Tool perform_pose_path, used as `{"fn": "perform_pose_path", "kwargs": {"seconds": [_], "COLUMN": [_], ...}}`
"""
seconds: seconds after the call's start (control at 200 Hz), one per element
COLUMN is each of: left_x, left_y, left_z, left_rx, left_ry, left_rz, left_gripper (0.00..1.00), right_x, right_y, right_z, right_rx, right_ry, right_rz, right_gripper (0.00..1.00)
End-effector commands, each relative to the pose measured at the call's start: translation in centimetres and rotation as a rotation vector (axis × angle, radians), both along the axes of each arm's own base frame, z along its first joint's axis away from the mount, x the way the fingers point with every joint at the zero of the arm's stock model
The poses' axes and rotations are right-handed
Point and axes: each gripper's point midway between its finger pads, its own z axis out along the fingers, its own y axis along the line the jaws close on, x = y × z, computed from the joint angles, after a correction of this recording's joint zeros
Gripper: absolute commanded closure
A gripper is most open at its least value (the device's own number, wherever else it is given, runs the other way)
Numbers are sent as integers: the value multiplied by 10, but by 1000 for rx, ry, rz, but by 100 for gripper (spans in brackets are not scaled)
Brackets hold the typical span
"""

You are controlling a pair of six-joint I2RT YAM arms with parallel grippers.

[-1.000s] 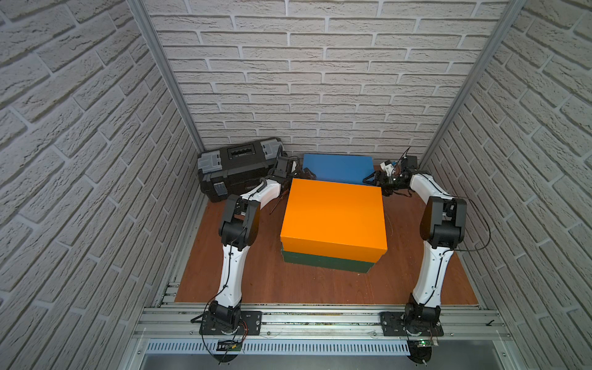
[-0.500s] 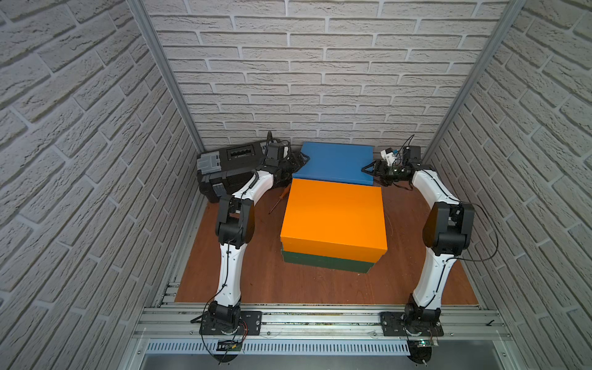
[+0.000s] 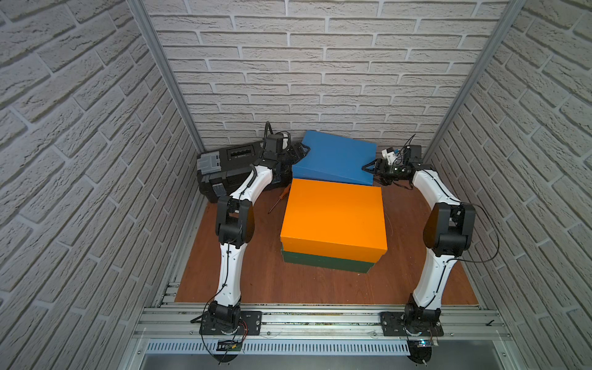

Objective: Stack the shoeboxes
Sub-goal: Pick up the shoebox from the center of the board, then place the shoebox at the shoebox.

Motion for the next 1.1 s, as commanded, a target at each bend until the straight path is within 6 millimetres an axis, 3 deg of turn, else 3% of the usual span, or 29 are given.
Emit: {"fn": "perform_pose_path", "kwargs": {"seconds": [0.0, 0.17, 0.19, 0.28, 0.405, 0.58, 1.09], "left_x": [-18, -20, -21, -22, -23, -24, -36], "left_y": [-32, -27, -26, -21, -15, -8, -2], "left_z": [30, 29, 30, 38, 51, 53, 98], "left_rx": [-23, 13, 17, 27, 28, 38, 18], "left_ry": [-86, -91, -93, -112, -134, -135, -235], "left_rz": [-123, -129, -130, -128, -126, -125, -141], "left_gripper": [11, 11, 11, 11, 11, 11, 11], "right_x": [-12, -12, -15, -16, -19, -25, -38], "right_y": [47, 64, 65, 70, 73, 83, 87], "right_z": [43, 28, 44, 51, 46, 45, 113], "right_rx": [35, -23, -29, -53, -60, -81, -171], "right_ry": [-128, -127, -161, -181, -165, -205, -406], "right_rz": [124, 131, 129, 114, 84, 43, -52], "right_gripper": [25, 24, 23, 23, 24, 23, 24]}}
